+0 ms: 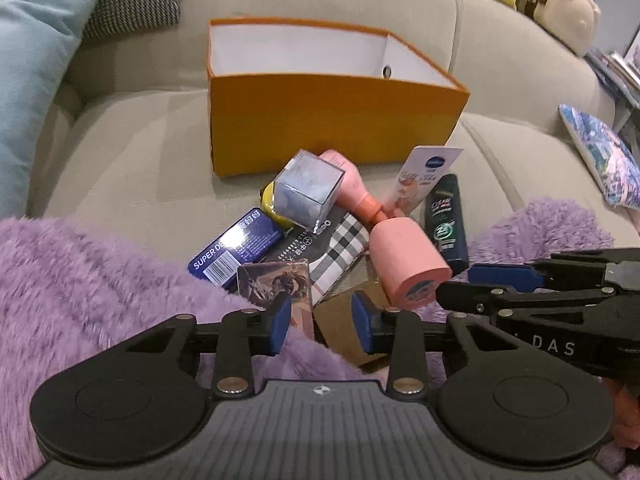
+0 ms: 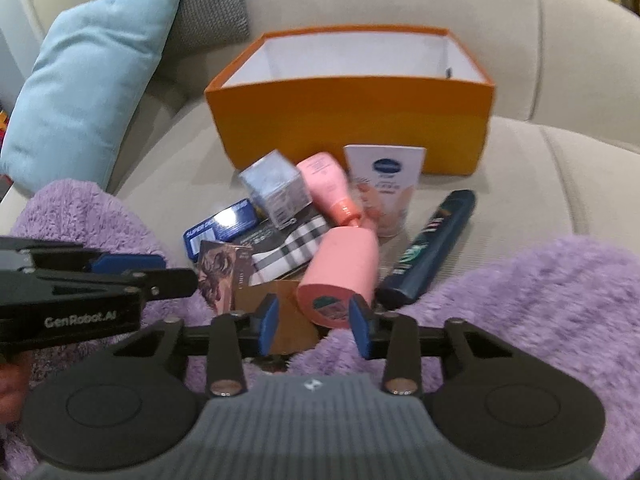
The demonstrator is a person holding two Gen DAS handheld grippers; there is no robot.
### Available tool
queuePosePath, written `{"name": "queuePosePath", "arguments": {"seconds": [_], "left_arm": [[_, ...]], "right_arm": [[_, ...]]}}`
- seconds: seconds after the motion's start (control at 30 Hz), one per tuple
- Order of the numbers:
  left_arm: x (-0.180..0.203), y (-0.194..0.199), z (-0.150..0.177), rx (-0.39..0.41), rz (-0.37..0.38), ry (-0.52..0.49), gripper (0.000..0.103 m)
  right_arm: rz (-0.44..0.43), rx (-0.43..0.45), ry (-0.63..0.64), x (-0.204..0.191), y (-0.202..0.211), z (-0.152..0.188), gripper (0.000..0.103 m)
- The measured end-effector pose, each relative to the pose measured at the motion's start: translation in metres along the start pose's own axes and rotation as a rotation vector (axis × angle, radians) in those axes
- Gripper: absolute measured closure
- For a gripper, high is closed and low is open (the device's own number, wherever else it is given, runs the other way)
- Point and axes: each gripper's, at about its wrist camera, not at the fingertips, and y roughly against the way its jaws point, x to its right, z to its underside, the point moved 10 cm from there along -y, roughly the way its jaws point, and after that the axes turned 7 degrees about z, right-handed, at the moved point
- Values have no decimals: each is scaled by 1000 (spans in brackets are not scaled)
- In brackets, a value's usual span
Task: Organize rigid objects
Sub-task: 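Grasp the anime photo-card box upright with the left gripper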
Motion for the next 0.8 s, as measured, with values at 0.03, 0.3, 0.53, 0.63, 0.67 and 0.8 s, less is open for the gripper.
{"name": "queuePosePath", "arguments": {"seconds": [0.03,0.3,0.53,0.63,0.67,0.8], "left_arm": [[-3,-4,-2,-17,-1,-3,62],[-31,-42,-13,-155,-46,26,40],[-35,-72,-9,-247,-97,-21,34],[-33,-79,-7,-261,-115,-57,33],[-32,-81,-6,-262,-116,-69,32],[-34,-75,-9,-224,-93,-63,35]], "right_arm": [[-10,-8,10,-3,-5,-3,74],[-43,-56,37,-15,-48,-34,76],[-78,-117,34,-17,-78,-42,78],[-85,-136,32,-17,-85,-42,78],[-84,-145,31,-17,-88,-43,78],[-84,-171,31,-19,-95,-45,78]]}}
